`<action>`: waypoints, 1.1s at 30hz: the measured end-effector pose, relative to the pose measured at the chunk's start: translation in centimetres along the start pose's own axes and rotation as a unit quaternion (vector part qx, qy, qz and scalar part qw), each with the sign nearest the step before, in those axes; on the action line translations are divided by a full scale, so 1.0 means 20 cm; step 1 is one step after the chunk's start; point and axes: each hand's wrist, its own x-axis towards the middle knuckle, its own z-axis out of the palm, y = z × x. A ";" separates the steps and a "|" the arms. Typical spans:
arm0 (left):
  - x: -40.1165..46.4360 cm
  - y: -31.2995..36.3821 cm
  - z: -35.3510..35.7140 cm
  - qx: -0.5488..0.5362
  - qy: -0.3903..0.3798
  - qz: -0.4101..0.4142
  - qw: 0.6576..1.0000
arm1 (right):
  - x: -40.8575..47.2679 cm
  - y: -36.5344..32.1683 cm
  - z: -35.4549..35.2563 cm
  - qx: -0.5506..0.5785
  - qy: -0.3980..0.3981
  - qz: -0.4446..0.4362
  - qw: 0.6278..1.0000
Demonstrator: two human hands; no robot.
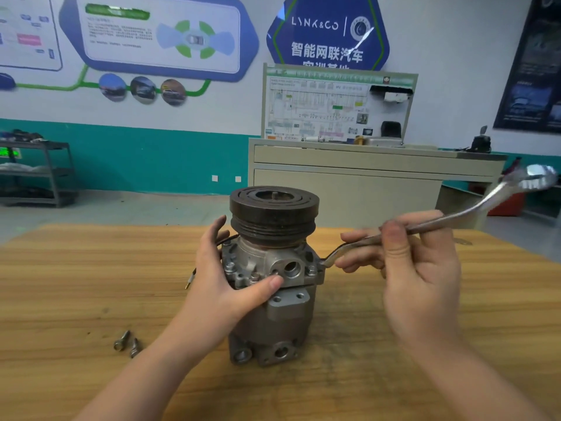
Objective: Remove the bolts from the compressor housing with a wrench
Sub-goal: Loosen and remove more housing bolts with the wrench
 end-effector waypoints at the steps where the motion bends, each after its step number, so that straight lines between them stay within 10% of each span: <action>1: 0.00 0.00 0.00 0.000 0.000 0.000 1.000 | -0.02 0.00 0.01 -0.019 -0.017 -0.032 0.999; 13: 0.00 0.01 0.00 0.016 0.004 0.000 1.000 | -0.15 0.05 0.07 -0.195 -0.119 -0.232 0.946; 18: 0.00 0.00 0.00 0.014 0.003 -0.007 1.000 | -0.09 0.07 0.11 0.078 0.152 0.010 0.985; 22: 0.00 0.01 0.00 0.012 0.003 -0.007 1.000 | 0.10 0.18 0.07 0.236 0.214 0.347 0.882; 25: 0.00 0.01 0.00 0.009 -0.002 -0.008 1.000 | 0.16 0.19 0.03 0.316 0.189 0.409 0.835; 33: 0.00 0.00 0.00 0.009 -0.007 -0.009 1.000 | 0.02 0.02 0.04 0.130 0.117 0.155 0.972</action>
